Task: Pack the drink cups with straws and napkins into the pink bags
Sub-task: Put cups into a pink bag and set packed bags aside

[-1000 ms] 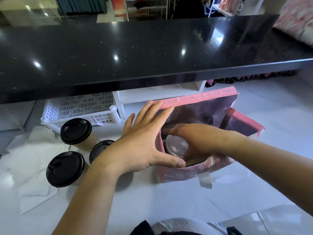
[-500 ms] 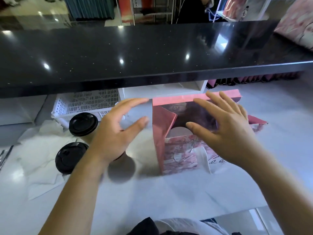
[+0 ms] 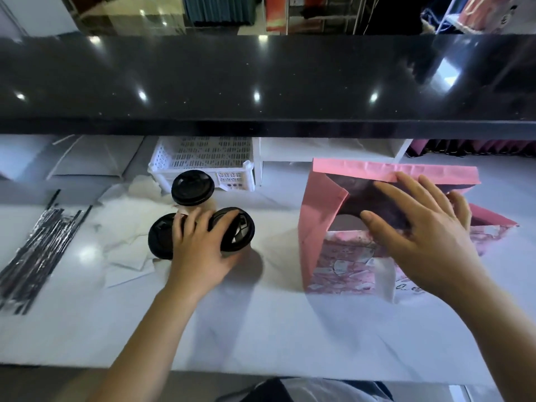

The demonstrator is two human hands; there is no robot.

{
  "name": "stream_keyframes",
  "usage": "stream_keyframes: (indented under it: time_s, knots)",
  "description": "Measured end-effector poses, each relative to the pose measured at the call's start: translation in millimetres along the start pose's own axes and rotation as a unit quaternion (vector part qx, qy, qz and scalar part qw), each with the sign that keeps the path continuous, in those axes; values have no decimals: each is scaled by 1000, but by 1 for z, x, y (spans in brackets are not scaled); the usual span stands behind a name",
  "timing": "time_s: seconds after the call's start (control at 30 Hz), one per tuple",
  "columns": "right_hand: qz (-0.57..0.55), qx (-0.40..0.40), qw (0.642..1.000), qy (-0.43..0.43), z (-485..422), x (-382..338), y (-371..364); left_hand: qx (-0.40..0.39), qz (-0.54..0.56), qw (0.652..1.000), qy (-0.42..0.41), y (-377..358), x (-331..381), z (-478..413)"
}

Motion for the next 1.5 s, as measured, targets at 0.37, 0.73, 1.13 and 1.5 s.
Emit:
stream_keyframes:
  time_s: [0.37,0.73,1.13,1.5]
  knots:
    - [-172,5,984,43,5,5,48,123,236,960,90,56,40,10]
    - [-567,-128,793,186,3,-12,108,242,281,923,-99,225,224,29]
    - [-670,-115,727,101,-2,64,126,95,416,896,-124,175,312,12]
    - [-484,-123,854,145,-19,58,168,-17,522,843,-129,151,313,-13]
Point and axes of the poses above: each hand's wrist, its own z-axis away from the middle knuckle, its own y-axis out of the back of the hand, x = y × z, the point moved 10 cm from there along -z, towards the middle knuckle, and after that the axes turned 5 degrees about x, right-handed, at the moved point
